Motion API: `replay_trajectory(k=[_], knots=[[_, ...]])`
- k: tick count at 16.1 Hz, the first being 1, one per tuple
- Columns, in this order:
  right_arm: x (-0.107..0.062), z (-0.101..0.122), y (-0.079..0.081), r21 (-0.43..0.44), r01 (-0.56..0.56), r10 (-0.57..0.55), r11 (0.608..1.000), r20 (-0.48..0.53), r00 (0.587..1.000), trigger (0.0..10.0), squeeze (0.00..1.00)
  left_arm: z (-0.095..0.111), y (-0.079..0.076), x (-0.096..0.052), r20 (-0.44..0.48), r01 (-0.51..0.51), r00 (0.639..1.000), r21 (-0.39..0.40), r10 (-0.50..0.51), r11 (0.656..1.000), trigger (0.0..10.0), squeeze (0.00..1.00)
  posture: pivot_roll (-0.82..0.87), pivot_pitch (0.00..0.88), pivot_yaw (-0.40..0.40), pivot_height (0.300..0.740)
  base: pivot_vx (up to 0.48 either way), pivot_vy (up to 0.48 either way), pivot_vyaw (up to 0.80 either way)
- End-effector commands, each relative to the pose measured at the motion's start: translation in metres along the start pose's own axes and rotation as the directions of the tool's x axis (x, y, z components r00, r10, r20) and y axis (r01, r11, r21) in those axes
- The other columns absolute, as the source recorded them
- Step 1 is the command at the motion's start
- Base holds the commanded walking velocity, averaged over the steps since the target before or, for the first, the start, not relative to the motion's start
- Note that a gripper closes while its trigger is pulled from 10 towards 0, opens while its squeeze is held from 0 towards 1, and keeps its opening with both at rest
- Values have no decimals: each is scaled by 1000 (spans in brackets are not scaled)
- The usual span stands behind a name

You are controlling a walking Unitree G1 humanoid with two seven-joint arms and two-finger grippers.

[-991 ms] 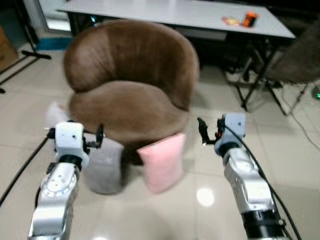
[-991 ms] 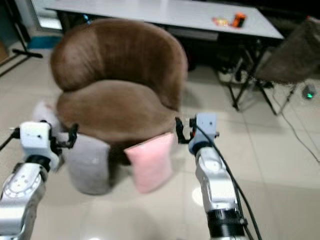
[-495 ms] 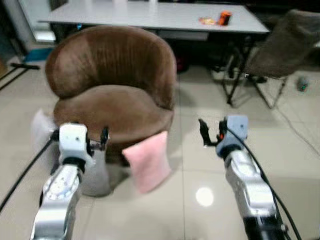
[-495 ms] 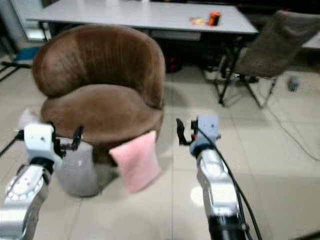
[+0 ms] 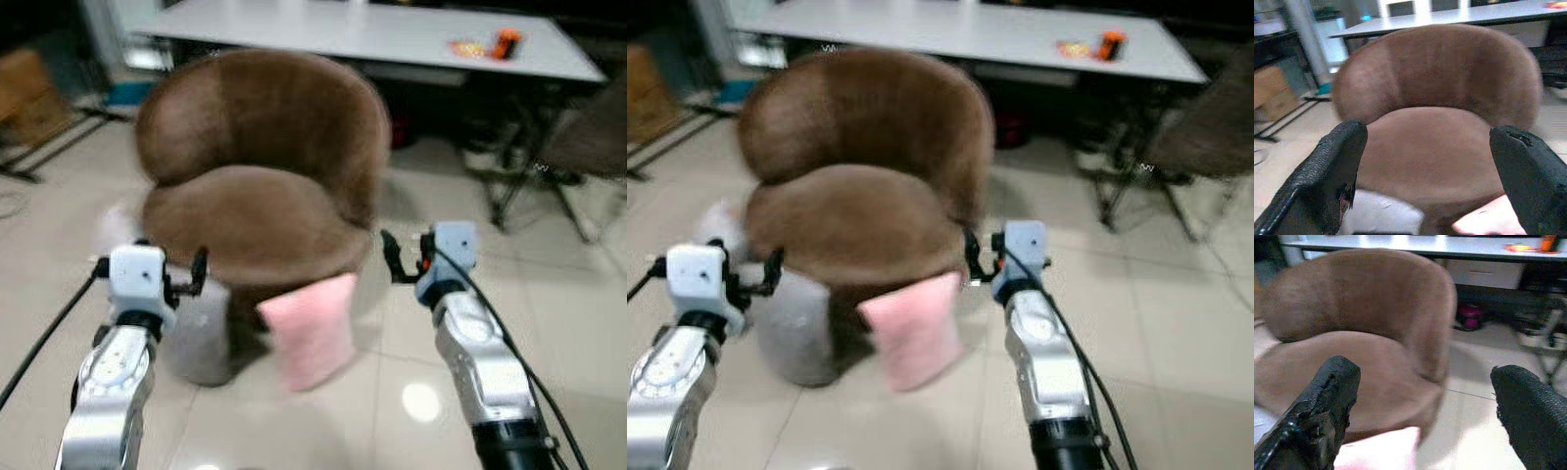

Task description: Move the pillow to the sofa from floor

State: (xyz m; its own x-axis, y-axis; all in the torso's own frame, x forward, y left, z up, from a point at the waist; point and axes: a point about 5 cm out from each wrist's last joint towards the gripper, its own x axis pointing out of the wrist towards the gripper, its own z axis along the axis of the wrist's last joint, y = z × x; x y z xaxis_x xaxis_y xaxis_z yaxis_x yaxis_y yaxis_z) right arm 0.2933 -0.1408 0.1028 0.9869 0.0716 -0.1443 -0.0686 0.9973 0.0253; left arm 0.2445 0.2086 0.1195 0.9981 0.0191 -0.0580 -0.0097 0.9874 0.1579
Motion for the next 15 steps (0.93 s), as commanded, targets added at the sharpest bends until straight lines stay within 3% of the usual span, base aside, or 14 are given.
replay_trajectory(k=[1, 2, 12, 15], knots=[[-2, 0, -11, -15, 38, -38, 999, -1, 999, 10000, 0, 4, -7, 2, 15, 27, 1000, 0, -27, 1000, 10000, 0, -23, 0, -5, 740, 375, 0, 0], [-1, 1, -11, -32, 34, -33, 999, 4, 999, 10000, 0, 4, -8, 2, 13, 29, 1000, 1, -29, 1000, 10000, 0, -21, 0, -8, 740, 371, 0, 0], [-2, -1, -12, -53, 22, -23, 998, -4, 1000, 10000, 0, 3, -7, 3, 3, 51, 999, 20, -51, 998, 10000, 0, -22, 0, 7, 740, 372, 0, 800], [-3, -2, -13, -35, -4, 4, 999, 0, 1000, 10000, 0, 2, -7, 2, 3, 52, 999, 39, -53, 998, 10000, 0, -25, 0, 7, 740, 320, 0, 0]])
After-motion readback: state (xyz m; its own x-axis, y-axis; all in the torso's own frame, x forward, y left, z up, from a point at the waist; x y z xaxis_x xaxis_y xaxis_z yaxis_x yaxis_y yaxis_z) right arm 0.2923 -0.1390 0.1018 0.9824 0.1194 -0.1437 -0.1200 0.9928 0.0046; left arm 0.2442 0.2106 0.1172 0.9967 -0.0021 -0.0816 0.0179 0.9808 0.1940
